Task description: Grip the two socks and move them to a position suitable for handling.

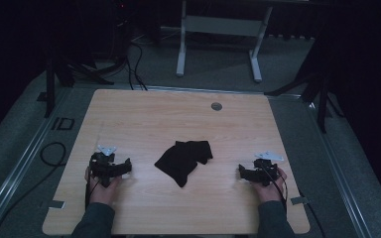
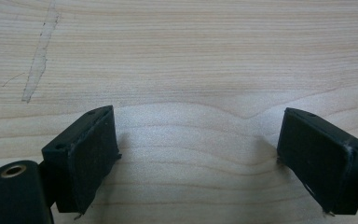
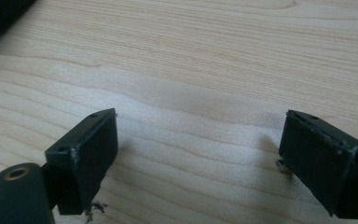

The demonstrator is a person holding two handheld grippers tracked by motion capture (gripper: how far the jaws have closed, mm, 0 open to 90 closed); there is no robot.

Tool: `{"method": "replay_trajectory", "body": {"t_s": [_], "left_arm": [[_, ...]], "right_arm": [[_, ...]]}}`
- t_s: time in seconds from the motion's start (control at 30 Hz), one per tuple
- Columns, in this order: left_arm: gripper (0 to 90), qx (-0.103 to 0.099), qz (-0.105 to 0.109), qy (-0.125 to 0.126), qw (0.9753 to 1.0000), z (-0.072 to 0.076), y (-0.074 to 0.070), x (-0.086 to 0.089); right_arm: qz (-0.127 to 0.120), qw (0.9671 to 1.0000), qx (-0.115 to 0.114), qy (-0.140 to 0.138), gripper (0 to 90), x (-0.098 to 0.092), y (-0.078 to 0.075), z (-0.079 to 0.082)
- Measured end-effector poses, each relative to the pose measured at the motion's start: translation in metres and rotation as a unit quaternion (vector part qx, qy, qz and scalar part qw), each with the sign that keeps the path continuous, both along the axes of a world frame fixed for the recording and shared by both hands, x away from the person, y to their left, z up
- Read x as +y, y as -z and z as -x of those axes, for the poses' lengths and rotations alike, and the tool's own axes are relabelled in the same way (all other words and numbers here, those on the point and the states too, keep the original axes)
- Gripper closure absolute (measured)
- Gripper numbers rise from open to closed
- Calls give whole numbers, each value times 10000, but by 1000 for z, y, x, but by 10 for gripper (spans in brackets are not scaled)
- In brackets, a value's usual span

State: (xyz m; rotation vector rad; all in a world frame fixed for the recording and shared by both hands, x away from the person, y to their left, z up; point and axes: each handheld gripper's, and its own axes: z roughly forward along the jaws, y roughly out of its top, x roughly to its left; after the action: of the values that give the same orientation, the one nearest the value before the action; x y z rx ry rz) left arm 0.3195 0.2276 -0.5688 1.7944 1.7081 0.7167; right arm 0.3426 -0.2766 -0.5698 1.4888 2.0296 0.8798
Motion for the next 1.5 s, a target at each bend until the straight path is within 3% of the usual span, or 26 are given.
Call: {"method": "replay_trajectory", "body": {"t_s": [0.57, 0.8, 0.97, 1.27, 1.5], "left_arm": [[123, -10, 3, 13, 10000, 0, 0, 0], [123, -2, -4, 2, 10000, 0, 0, 0], [123, -3, -3, 3, 10000, 0, 0, 0], [123, -3, -4, 3, 10000, 0, 0, 0], [123, -5, -2, -2, 10000, 0, 0, 0]], "right_arm": [[3, 9999, -13, -146, 134, 2, 0, 4], [38, 9999, 108, -108, 144, 4, -2, 4], [96, 9996, 249, -127, 222, 8, -7, 6], [129, 9978, 156, -635, 416, 21, -25, 18], [149, 9951, 150, -968, 511, 35, -39, 23]]}}
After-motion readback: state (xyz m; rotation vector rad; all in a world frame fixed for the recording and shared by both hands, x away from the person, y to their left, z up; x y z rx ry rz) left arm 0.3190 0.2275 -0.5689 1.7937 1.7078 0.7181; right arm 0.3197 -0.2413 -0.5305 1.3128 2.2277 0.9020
